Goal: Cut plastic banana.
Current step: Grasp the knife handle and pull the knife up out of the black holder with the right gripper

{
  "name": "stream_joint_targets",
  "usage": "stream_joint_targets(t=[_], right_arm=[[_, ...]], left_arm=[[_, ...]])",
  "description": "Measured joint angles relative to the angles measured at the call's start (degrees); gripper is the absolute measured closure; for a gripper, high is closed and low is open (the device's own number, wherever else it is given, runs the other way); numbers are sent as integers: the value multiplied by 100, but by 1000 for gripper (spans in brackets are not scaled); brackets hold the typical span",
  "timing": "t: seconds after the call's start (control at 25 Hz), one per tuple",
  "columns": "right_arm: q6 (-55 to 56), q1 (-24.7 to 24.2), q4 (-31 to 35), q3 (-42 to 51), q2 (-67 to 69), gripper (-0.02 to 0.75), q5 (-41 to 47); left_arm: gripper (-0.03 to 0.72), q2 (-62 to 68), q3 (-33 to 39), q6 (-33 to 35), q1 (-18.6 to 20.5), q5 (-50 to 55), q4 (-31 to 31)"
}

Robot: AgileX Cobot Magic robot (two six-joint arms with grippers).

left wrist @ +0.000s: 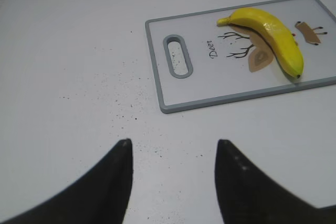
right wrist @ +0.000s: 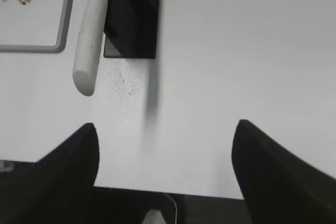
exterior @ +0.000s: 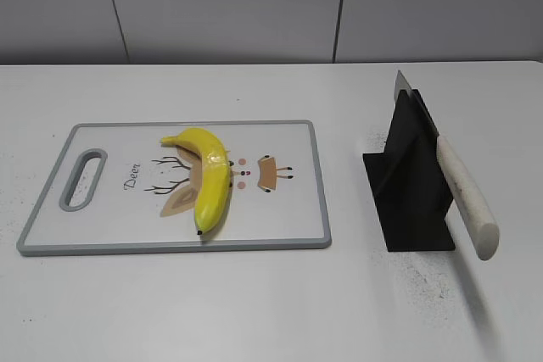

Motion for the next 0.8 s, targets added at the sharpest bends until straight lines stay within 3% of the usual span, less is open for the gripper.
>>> stream_joint_targets(t=[0.24, 0.56, 0.8], right_arm=[[11, 401, 45, -853, 1683, 144, 440], [482, 1780, -210, -1620, 3429, 144, 245], [736, 1883, -259, -1725, 4377, 146, -137]], left_arm=[[208, 0, 0, 0, 0, 0, 0], [211, 0, 0, 0, 0, 0, 0], [210, 0, 0, 0, 0, 0, 5]])
